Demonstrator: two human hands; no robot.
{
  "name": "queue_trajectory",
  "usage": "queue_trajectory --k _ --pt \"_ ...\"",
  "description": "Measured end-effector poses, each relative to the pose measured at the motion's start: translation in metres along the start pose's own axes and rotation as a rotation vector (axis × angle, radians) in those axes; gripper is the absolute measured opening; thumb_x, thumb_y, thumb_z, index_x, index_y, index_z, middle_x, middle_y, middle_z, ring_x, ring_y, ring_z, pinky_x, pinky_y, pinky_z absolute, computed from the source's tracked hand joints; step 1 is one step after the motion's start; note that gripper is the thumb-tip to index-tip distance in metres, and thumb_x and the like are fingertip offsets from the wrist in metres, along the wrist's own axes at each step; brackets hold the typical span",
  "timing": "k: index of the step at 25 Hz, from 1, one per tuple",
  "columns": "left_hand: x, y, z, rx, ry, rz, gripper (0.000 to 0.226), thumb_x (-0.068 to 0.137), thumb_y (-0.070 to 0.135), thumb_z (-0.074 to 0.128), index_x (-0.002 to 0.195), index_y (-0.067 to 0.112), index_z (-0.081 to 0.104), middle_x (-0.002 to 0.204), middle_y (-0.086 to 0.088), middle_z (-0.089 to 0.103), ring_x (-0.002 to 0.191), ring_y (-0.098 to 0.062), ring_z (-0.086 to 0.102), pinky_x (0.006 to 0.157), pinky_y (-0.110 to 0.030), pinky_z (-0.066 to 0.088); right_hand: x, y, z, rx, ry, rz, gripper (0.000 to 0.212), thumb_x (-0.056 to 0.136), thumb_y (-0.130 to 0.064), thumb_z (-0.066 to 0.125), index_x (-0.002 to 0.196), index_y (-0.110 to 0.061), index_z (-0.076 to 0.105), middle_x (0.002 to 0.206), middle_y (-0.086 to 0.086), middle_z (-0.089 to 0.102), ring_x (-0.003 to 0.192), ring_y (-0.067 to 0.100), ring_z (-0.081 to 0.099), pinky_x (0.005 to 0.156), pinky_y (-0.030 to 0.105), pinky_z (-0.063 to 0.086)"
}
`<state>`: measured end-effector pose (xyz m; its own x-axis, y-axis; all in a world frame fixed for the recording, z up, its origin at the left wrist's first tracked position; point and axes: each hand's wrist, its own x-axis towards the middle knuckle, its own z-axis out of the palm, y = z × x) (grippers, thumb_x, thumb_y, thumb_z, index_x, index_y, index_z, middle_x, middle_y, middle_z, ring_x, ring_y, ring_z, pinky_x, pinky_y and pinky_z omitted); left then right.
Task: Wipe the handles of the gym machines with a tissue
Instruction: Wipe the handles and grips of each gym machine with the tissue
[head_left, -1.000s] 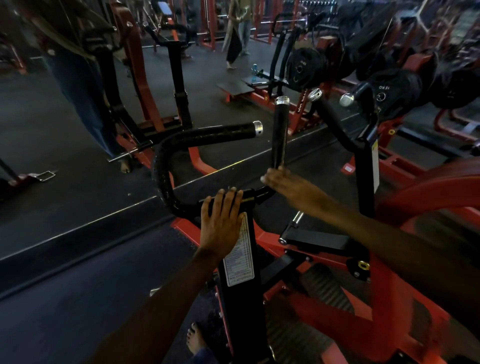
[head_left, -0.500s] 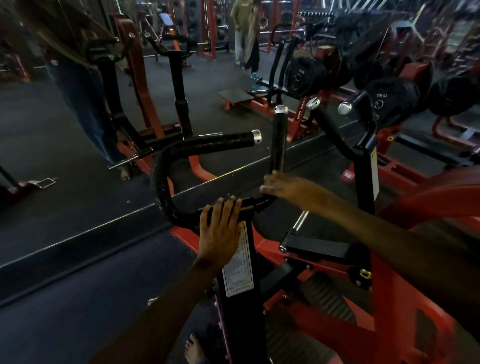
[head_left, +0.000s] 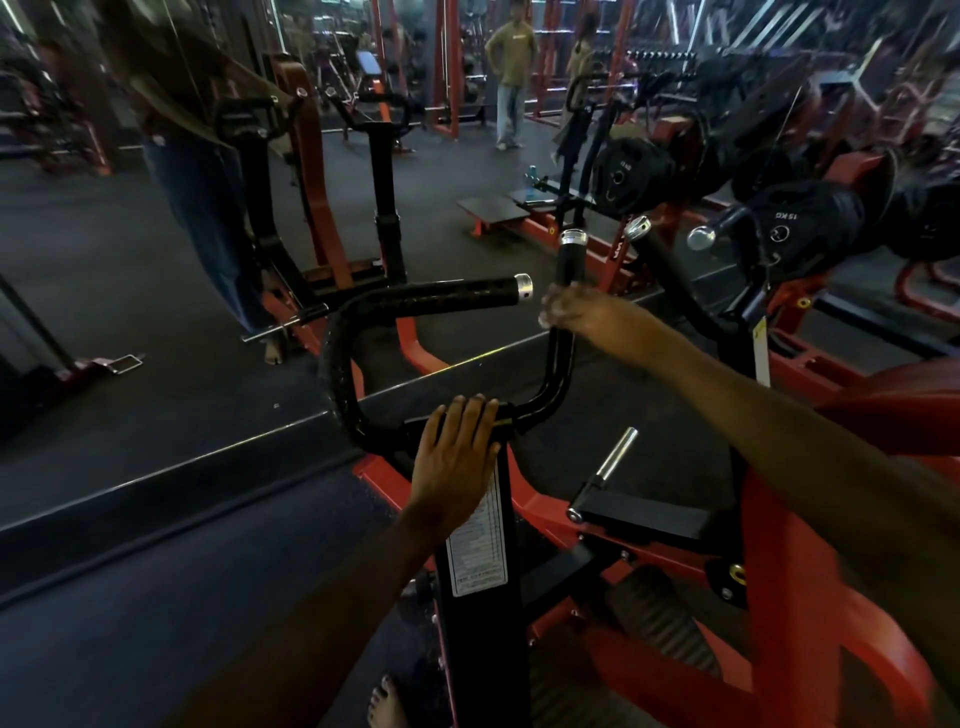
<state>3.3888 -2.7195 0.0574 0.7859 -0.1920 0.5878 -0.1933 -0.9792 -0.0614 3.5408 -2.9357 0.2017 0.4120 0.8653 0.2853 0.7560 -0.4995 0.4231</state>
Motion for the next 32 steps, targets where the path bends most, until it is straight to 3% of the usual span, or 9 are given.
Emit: queue_trajectory --k 3,7,10,12,14,17,23,28,32 --pt "-0.004 -0.001 0.004 0.071 -0.005 0.013 0.054 0.098 0.036 0.027 0.143 0.007 0.033 0.137 -0.011 0.053 0.125 -0.030 0.051 0.107 -0.046 0.030 0.002 -0.001 -0.003 0.081 -0.028 0.080 0.053 0.077 0.017 0.057 0.125 -0.003 0.057 0.132 0.022 0.052 0.125 0.038 0.047 0.106 0.050 0.035" --pt "-0.003 -0.001 0.007 0.077 -0.002 0.012 0.053 0.098 0.035 0.026 0.143 0.006 0.033 0.136 -0.012 0.054 0.124 -0.031 0.050 0.106 -0.047 0.029 -0.035 -0.021 0.013 0.087 -0.095 -0.281 0.058 0.076 0.014 0.053 0.131 -0.007 0.053 0.131 0.020 0.055 0.117 0.038 0.055 0.096 0.049 0.044" --pt "0.003 -0.002 0.006 0.081 0.020 0.012 0.053 0.097 0.035 0.029 0.141 0.007 0.036 0.135 -0.012 0.055 0.123 -0.031 0.053 0.105 -0.047 0.031 -0.003 0.020 -0.007 0.053 -0.082 -0.020 0.049 0.090 0.001 0.040 0.136 -0.015 0.048 0.145 0.013 0.041 0.134 0.032 0.037 0.108 0.049 0.034" --pt "0.002 -0.002 0.006 0.089 0.034 0.007 0.053 0.096 0.034 0.031 0.141 0.007 0.037 0.135 -0.011 0.055 0.122 -0.030 0.053 0.104 -0.047 0.033 0.011 0.028 -0.015 0.059 -0.067 0.124 0.055 0.085 0.014 0.042 0.135 -0.010 0.049 0.146 0.015 0.038 0.137 0.032 0.033 0.111 0.046 0.029" --pt "-0.001 0.000 0.006 0.097 0.043 0.008 0.053 0.096 0.034 0.032 0.141 0.007 0.037 0.135 -0.011 0.055 0.122 -0.030 0.053 0.104 -0.047 0.033 0.004 0.014 -0.005 0.007 -0.009 -0.050 0.057 0.075 0.022 0.049 0.127 -0.001 0.056 0.136 0.021 0.050 0.126 0.037 0.047 0.102 0.049 0.039" --pt "-0.005 0.001 0.008 0.100 0.062 0.011 0.053 0.095 0.034 0.033 0.140 0.007 0.037 0.134 -0.012 0.056 0.122 -0.031 0.052 0.104 -0.046 0.031 -0.026 -0.004 0.007 -0.084 -0.031 -0.454 0.048 0.081 0.007 0.036 0.121 0.000 0.061 0.127 0.018 0.059 0.115 0.034 0.057 0.096 0.046 0.043" --pt "-0.003 0.002 0.010 0.116 0.080 0.011 0.052 0.095 0.034 0.033 0.139 0.007 0.039 0.135 -0.012 0.056 0.122 -0.030 0.051 0.104 -0.046 0.031 0.017 0.042 -0.022 -0.026 0.019 0.098 0.060 0.074 0.024 0.052 0.131 0.004 0.049 0.137 0.021 0.048 0.128 0.038 0.044 0.108 0.046 0.031" --pt "-0.003 0.001 0.010 0.134 0.063 0.023 0.052 0.096 0.034 0.034 0.140 0.006 0.040 0.136 -0.013 0.054 0.122 -0.031 0.051 0.104 -0.047 0.031 -0.012 0.008 -0.005 -0.165 -0.011 -0.365 0.043 0.078 0.007 0.038 0.108 0.001 0.067 0.115 0.017 0.066 0.107 0.029 0.064 0.096 0.033 0.042" --pt "-0.003 0.000 0.011 0.137 0.070 0.022 0.052 0.096 0.033 0.034 0.140 0.006 0.040 0.136 -0.014 0.054 0.123 -0.031 0.051 0.105 -0.047 0.030 0.019 0.042 -0.016 -0.083 -0.017 0.011 0.051 0.084 0.014 0.048 0.132 -0.004 0.051 0.142 0.017 0.044 0.133 0.032 0.039 0.112 0.044 0.031"
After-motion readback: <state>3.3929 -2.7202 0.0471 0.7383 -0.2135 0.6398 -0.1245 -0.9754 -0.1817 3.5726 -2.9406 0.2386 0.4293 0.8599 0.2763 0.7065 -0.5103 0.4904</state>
